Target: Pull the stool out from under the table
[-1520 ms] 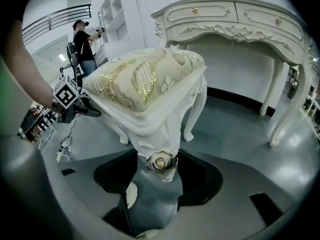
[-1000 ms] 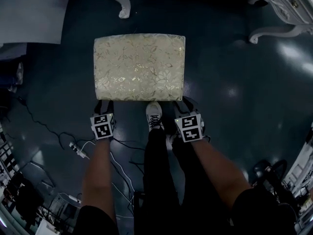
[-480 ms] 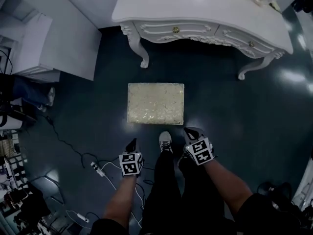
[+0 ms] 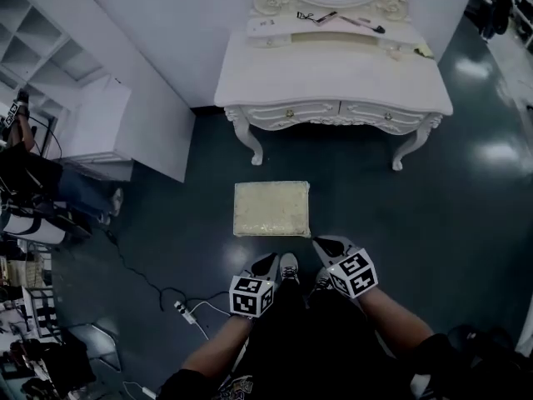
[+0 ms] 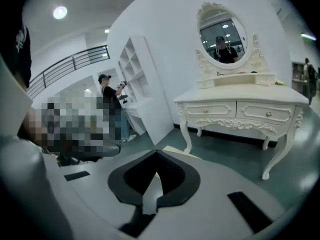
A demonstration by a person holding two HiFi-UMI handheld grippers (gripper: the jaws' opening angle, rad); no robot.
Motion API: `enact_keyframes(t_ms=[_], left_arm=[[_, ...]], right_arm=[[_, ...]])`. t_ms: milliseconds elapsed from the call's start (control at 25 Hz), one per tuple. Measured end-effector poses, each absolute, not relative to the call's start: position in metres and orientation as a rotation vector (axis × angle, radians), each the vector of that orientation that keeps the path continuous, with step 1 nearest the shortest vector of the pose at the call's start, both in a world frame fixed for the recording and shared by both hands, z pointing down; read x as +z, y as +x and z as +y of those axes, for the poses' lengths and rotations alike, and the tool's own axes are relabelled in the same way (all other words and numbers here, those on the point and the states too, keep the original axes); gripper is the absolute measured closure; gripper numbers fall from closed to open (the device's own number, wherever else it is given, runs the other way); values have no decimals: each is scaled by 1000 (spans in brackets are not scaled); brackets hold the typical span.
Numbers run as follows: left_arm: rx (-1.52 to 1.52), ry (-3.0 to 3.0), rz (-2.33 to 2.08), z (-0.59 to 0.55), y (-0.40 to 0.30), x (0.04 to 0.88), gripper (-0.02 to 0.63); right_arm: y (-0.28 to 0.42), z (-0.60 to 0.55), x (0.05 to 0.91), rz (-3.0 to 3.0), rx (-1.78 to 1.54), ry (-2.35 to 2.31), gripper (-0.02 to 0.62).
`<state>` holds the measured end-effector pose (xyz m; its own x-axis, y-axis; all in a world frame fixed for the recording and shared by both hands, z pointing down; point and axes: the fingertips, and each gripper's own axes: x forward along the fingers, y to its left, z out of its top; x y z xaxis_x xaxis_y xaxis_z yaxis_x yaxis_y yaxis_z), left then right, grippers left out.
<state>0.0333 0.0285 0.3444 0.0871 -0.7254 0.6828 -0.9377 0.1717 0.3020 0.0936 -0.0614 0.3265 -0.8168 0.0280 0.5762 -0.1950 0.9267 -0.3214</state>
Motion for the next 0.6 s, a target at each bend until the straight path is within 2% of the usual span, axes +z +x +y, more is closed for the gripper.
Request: enact_keyframes(t_ms=[240,600], left_arm=[[348,1634,-1713,26,59,285,600],[420,1647,-1634,38,79,267,600]], right_arm=[[124,-54,271,-2542,576,91,568],[135,-40,256,-2505,605,85,568]])
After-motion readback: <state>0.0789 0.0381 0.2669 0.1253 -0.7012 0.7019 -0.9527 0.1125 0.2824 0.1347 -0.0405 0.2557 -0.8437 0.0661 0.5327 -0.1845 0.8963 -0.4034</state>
